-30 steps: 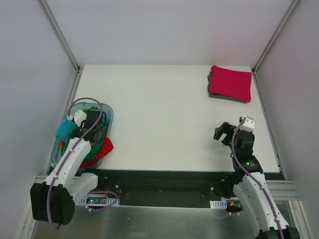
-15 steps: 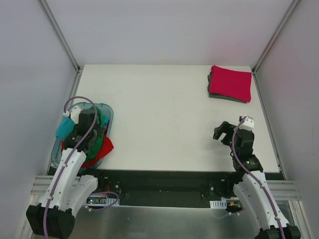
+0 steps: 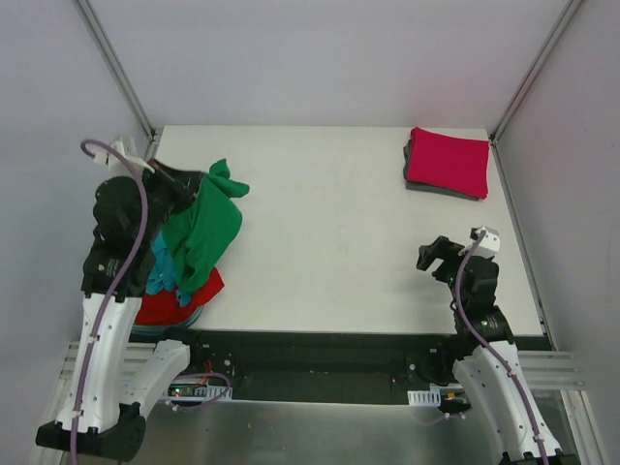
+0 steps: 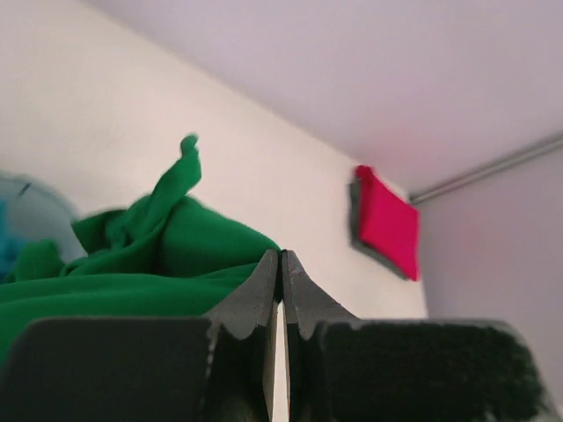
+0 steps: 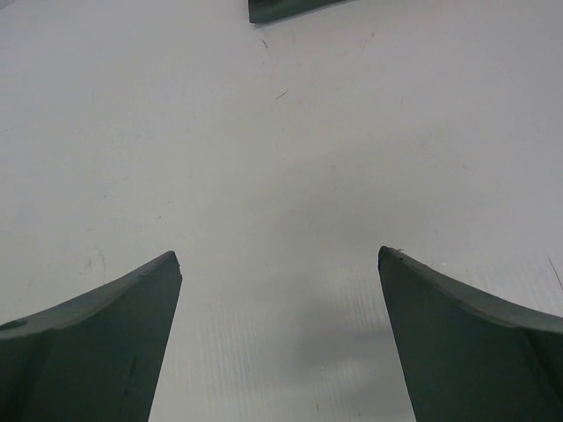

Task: Fold and stack the t-shirts
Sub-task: Grab crumpled tshirt from bin with the left arm, then move the tshirt to the center of the board

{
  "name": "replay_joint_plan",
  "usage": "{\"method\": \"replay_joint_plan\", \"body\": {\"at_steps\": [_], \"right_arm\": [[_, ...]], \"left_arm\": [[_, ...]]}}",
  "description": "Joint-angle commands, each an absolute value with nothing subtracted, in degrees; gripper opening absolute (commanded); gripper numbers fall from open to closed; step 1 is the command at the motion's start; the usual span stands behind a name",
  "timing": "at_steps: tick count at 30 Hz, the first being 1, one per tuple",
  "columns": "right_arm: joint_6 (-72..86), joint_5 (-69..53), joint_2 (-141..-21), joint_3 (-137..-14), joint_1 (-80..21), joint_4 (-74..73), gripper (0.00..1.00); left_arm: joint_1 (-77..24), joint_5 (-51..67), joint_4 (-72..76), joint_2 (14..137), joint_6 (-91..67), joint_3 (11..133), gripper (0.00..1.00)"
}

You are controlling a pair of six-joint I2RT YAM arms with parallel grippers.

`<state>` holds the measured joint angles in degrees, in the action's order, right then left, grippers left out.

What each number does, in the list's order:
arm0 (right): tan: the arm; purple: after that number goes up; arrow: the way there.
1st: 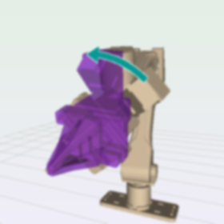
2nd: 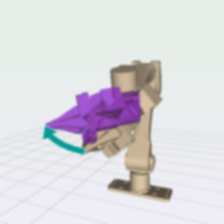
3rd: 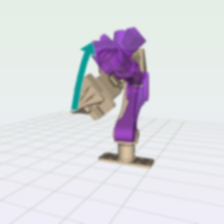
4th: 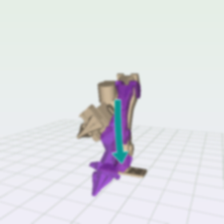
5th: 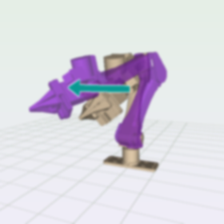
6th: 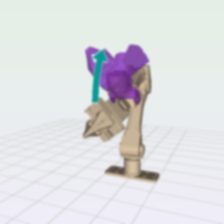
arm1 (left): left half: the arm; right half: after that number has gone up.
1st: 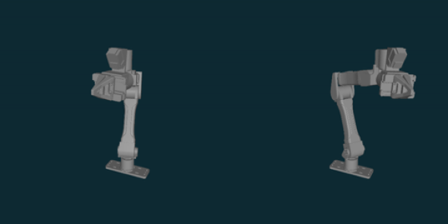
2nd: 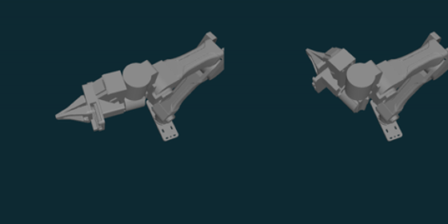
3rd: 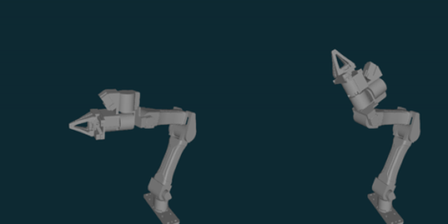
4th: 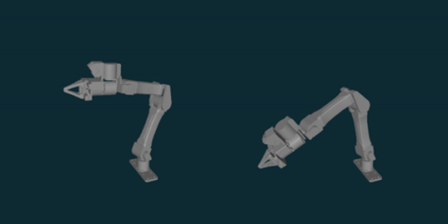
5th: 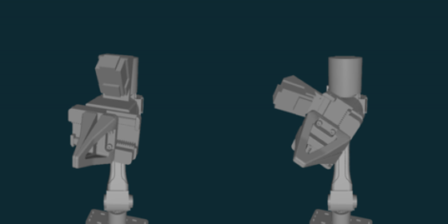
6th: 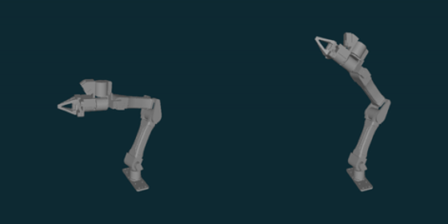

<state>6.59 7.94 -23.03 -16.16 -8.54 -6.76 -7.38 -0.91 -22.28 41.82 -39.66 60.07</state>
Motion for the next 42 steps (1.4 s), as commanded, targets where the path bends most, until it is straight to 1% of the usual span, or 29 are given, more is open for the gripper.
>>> {"method": "replay_joint_plan", "body": {"at_steps": [1,3,4,8,11,14,16,17,18,19,22,24,26,30,33,37,39,42], "right_arm": [[7.29,9.05,-22.59,-17.31,-8.44,-5.63,0.96],[7.21,9.14,-22.59,-17.31,-8.44,-5.63,0.96],[7.21,9.31,-22.59,-17.31,-8.35,-5.71,0.96],[6.95,9.84,-22.5,-17.23,-8.44,-5.71,0.96],[6.68,10.72,-22.24,-17.31,-8.35,-6.24,0.96],[6.68,10.72,-21.71,-17.32,-8.35,-6.68,0.96],[6.68,10.81,-21.53,-17.14,-8.44,-6.59,0.96],[6.68,10.98,-21.71,-17.23,-8.35,-6.59,0.96],[6.68,11.07,-21.97,-17.23,-8.35,-6.59,0.96],[6.77,11.07,-22.41,-17.31,-8.35,-6.5,0.96],[6.24,8.54,-24.43,-17.66,-8.35,-6.07,0.96],[5.72,4.59,-26.36,-18.28,-8.35,-5.28,0.96],[4.84,0.63,-28.9,-18.89,-8.52,-4.58,0.96],[3.87,-11.83,-36.1,-20.12,-8.96,-2.21,0.96],[3.17,-19.06,-44.0,-22.49,-13.78,-1.49,0.96],[4.82,-15.21,-53.59,-26.45,-24.76,-2.02,0.96],[5.54,-14.77,-57.72,-27.42,-28.72,-2.46,0.99],[7.99,-8.02,-61.51,-28.12,-33.82,-3.52,0.99]], "left_arm": [[-6.94,16.66,-8.61,51.91,-37.18,78.35,0.0],[-7.99,25.35,-8.35,58.59,-38.4,88.54,0.0],[-9.3,27.58,-8.35,61.23,-38.67,91.46,0.0],[-17.03,27.6,-8.61,69.59,-36.65,98.52,0.0],[-20.73,24.28,-8.61,72.42,-35.25,97.22,0.0],[-22.76,18.21,-8.61,72.95,-33.32,90.64,0.0],[-23.55,17.4,-8.7,73.47,-32.96,84.49,0.02],[-23.73,17.32,-9.05,74.09,-32.52,81.77,0.15],[-23.73,16.36,-9.92,74.53,-32.35,79.3,0.48],[-23.73,14.0,-10.98,74.79,-31.82,77.45,0.98],[-23.64,6.26,-15.72,74.53,-30.77,74.54,0.99],[-23.73,3.97,-17.4,73.39,-30.32,72.43,0.99],[-23.73,3.69,-17.58,71.82,-30.32,68.84,0.99],[-23.73,5.79,-17.67,70.75,-30.58,61.19,0.99],[-23.82,7.73,-17.4,71.19,-32.08,57.14,0.99],[-24.69,8.61,-16.09,71.54,-32.79,52.75,0.99],[-25.05,8.26,-14.68,71.11,-33.13,50.2,0.99],[-25.05,8.7,-13.19,70.49,-32.96,47.38,0.99]]}}
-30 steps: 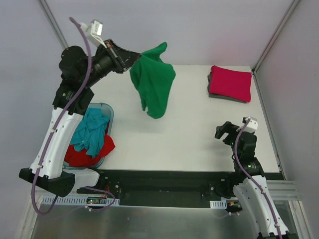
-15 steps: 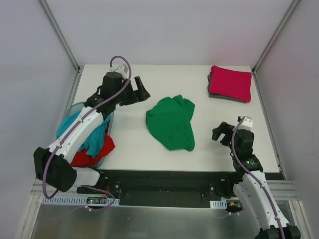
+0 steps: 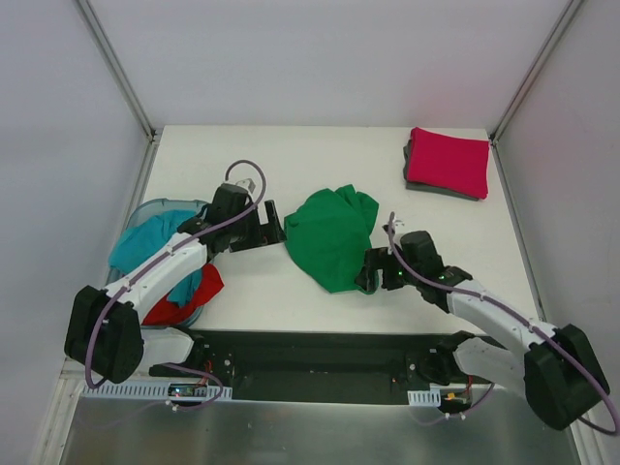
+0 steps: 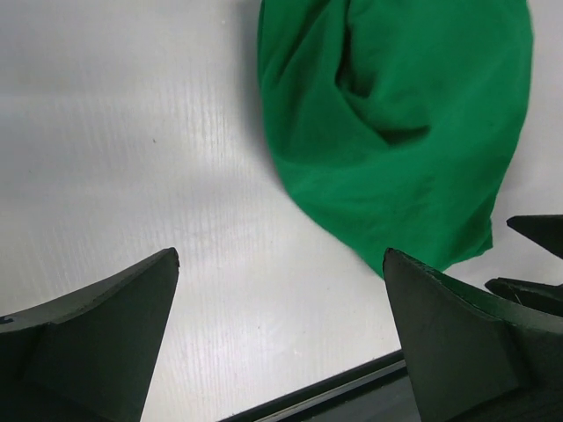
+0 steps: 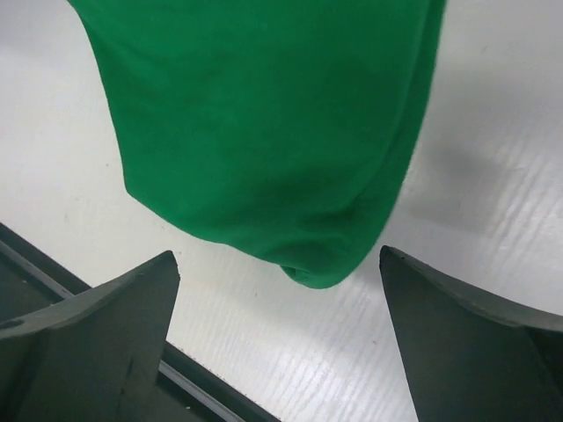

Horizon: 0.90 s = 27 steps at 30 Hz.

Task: Fold and stack the t-shirts
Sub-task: Move the tshirt to the center of the board, then flatten out the tshirt

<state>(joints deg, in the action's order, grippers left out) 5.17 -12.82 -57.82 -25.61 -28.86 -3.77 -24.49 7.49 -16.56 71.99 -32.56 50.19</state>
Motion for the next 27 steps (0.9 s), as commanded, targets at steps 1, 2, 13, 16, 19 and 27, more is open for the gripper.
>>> {"method": "replay_joint_plan", "body": {"at_steps": [1,2,13,16,19,27], "right_arm": [[8.69,-5.39,-62.92,-28.47,-35.32,-3.69,0.97],[8.88,-3.36,-64.23,-28.91,-36.81,-3.78,0.95],[10.54,24.34,-77.69,-37.78,-50.62,-4.65,0.28],[10.02,24.34,-77.09,-42.7,-51.5,-8.51,0.03],[10.19,26.09,-72.0,-48.23,-51.59,-12.29,0.01],[12.21,36.9,-59.16,-61.95,-47.83,-20.04,0.01]], "left_arm": [[-25.14,8.96,-12.57,70.4,-32.78,46.5,0.99],[-25.14,8.96,-12.05,70.4,-32.78,45.89,0.99],[-25.05,6.16,-8.79,67.5,-32.52,40.87,0.99],[-25.05,4.57,-8.88,66.45,-32.17,40.17,0.99],[-25.05,5.71,-8.27,65.22,-31.91,39.55,0.99],[-25.14,10.37,-3.87,63.19,-30.59,37.0,0.99]]}}
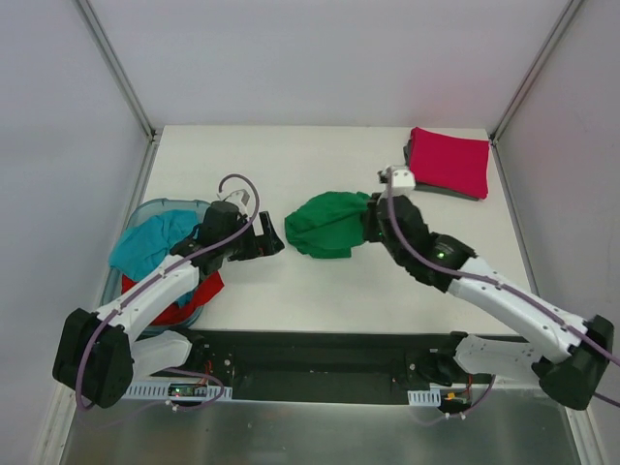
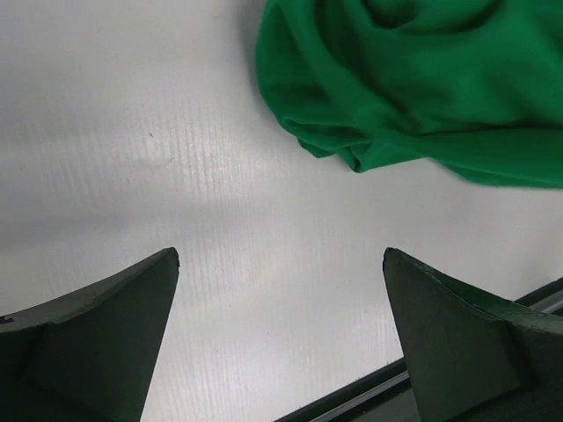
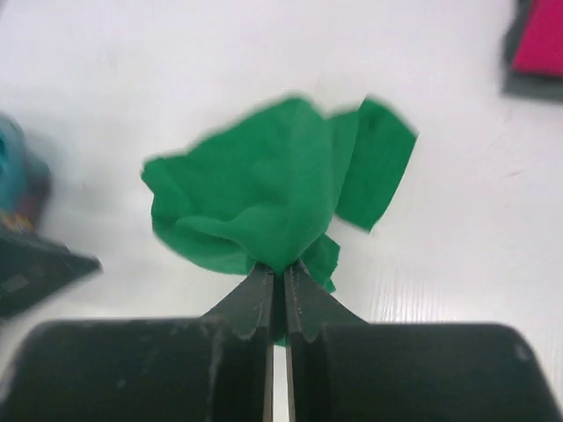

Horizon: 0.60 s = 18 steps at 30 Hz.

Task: Fold and stack the t-shirts
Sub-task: Flatten out the tshirt

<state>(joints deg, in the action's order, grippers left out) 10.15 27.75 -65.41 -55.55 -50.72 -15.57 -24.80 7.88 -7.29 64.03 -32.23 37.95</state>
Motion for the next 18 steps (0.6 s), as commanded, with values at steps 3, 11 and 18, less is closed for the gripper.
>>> {"method": "replay_joint_plan", "body": {"at_steps": [3,11,18], "right_arm": [[12.39,38.76,-56.35,-63.28,-44.13,-20.3,0.01],[15.29,35.96,-52.39,-61.27,-35.52,-21.97,0.01],[16.09,31.99,-48.96,-57.48,-30.15,-22.15,0.01]], "left_arm": [[-25.66,13.18,-2.12,65.12,-30.5,37.35,0.99],[-33.74,11.61,3.42,79.96,-32.52,45.6,0.95],[-35.6,7.22,2.56,96.75,-36.03,55.27,0.49]]}}
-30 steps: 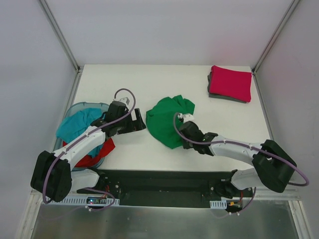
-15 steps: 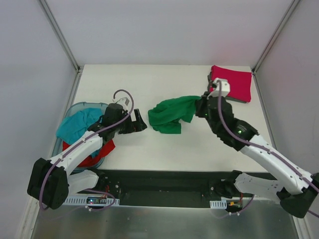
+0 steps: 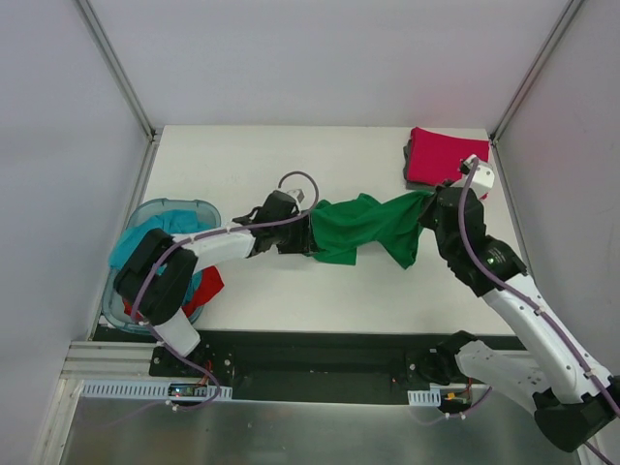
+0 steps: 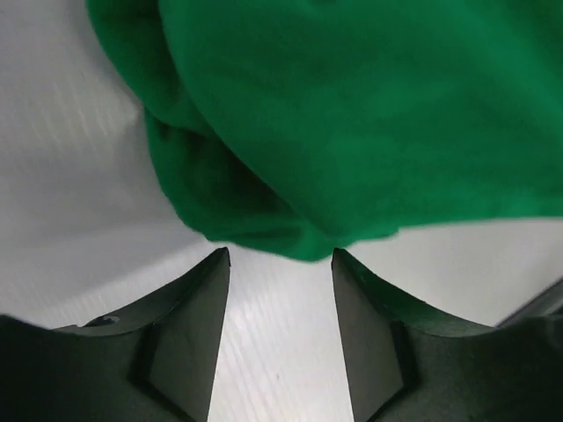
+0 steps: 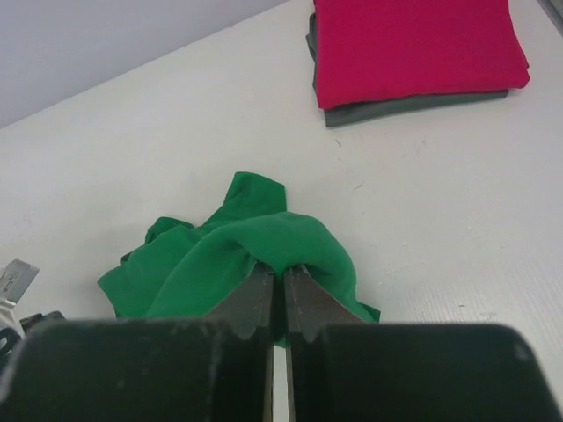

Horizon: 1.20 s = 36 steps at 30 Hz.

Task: Fold and stack the t-shirts
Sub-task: Flatten out the tshirt

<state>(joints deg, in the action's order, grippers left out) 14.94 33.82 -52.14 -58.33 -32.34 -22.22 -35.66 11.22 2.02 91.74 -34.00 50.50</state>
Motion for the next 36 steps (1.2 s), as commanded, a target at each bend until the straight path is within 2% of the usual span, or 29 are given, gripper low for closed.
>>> {"method": "replay_joint_plan", "body": {"at_steps": [1,6,7,8,9,11,14,17,20,26,30,33,36], "right_arm": [[15.82,31.91,-48.35,-57.22,-29.71,-22.24,0.01],[14.94,31.56,-45.36,-55.64,-26.99,-22.94,0.01],[14.94,31.12,-45.0,-55.2,-26.37,-22.94,0.01],[14.94,30.68,-44.56,-54.85,-26.02,-22.94,0.01],[14.85,30.06,-44.3,-54.58,-25.58,-22.85,0.01],[14.33,29.27,-43.86,-54.23,-25.05,-23.11,0.01],[12.75,29.53,-42.81,-55.19,-24.08,-24.52,0.01],[10.38,31.19,-40.26,-57.04,-23.73,-25.57,0.01],[8.62,31.9,-37.63,-60.02,-23.64,-27.85,0.01],[8.35,26.03,-33.93,-71.17,-23.64,-36.72,0.01],[7.65,16.38,-32.52,-80.83,-23.64,-41.21,0.01],[7.65,8.9,-32.96,-88.04,-23.64,-43.59,0.01],[7.47,5.63,-34.1,-92.71,-23.56,-44.47,0.01]], "left_arm": [[-35.68,6.77,2.03,97.81,-36.21,55.89,0.47],[-36.21,5.2,0.45,103.17,-36.12,59.58,0.39],[-36.3,4.05,0.18,104.23,-36.3,60.63,0.33],[-36.3,3.61,-1.56,105.11,-36.21,61.6,0.2],[-36.39,3.26,-1.93,105.55,-35.86,62.48,0.0],[-36.3,1.16,-3.68,105.12,-34.99,64.24,0.0],[-36.3,-9.19,-8.86,98.64,-32.27,66.35,0.0],[-36.3,-19.3,-12.21,88.28,-28.14,67.58,0.0],[-36.3,-23.46,-13.62,76.95,-23.75,69.25,0.0],[-37.0,-23.12,-18.71,60.14,-15.56,77.33,0.0],[-37.27,-15.49,-20.04,51.26,-14.33,83.13,0.0],[-37.27,-9.51,-20.65,47.82,-14.5,87.0,0.0],[-37.27,-8.43,-21.62,47.46,-13.89,90.52,0.0]]}}
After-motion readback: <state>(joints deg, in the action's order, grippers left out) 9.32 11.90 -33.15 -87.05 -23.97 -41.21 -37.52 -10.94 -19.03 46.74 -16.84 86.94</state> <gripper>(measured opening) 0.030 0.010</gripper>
